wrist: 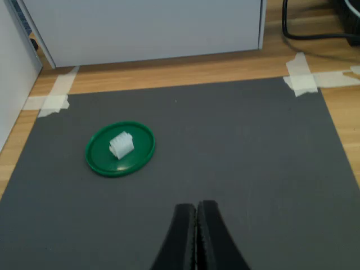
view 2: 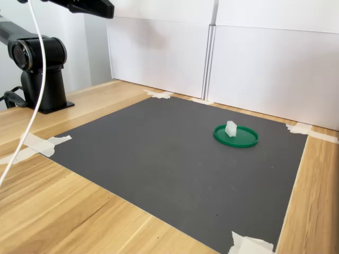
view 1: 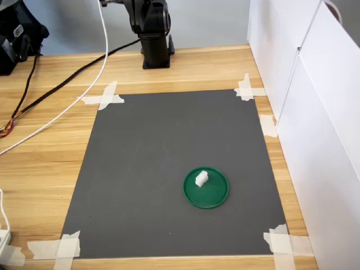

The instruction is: Grasp a white terminal and put it in the green lid.

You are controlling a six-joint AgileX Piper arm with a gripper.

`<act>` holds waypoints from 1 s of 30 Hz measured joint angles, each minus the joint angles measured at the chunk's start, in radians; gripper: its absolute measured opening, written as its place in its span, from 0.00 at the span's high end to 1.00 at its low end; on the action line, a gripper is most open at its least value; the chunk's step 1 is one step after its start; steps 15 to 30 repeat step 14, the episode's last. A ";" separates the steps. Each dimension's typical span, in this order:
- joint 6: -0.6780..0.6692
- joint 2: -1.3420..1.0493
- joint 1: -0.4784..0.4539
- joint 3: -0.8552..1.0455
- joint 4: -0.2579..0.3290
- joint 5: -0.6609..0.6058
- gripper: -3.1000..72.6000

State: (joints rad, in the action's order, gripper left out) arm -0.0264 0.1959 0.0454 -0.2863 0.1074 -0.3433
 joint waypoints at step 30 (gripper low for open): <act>0.007 -0.177 0.000 0.205 -0.096 0.007 0.99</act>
